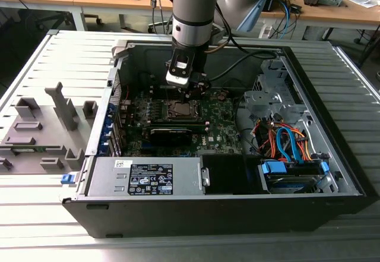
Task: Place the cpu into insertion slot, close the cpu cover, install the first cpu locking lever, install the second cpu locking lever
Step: 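Install the first cpu locking lever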
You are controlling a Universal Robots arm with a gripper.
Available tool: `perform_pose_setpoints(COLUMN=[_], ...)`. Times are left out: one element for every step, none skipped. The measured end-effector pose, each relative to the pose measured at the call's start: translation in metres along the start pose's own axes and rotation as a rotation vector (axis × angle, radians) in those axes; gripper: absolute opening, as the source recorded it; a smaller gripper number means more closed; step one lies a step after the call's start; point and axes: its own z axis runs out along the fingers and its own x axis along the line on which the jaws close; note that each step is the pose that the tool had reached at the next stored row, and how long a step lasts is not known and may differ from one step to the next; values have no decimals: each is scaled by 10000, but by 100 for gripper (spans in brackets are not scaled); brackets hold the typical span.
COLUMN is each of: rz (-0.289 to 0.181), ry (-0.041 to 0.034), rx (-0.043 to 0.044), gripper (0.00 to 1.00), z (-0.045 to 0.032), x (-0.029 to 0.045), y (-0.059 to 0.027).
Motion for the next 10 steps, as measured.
perform_pose_setpoints(rz=[-13, -24, -37, -51, -75, -94, -122, -135, -149, -162], ry=[0, 0, 0, 0, 0, 1, 1, 1, 1, 1], rx=[1, 1, 1, 1, 2, 2, 3, 4, 4, 4], gripper=[11, 11, 11, 11, 11, 11, 11, 11, 11, 11], z=[0, 0, 0, 0, 0, 0, 0, 0, 0, 0], x=[0, 0, 0, 0, 0, 0, 0, 0, 0, 0], y=[0, 0, 0, 0, 0, 0, 0, 0, 0, 0])
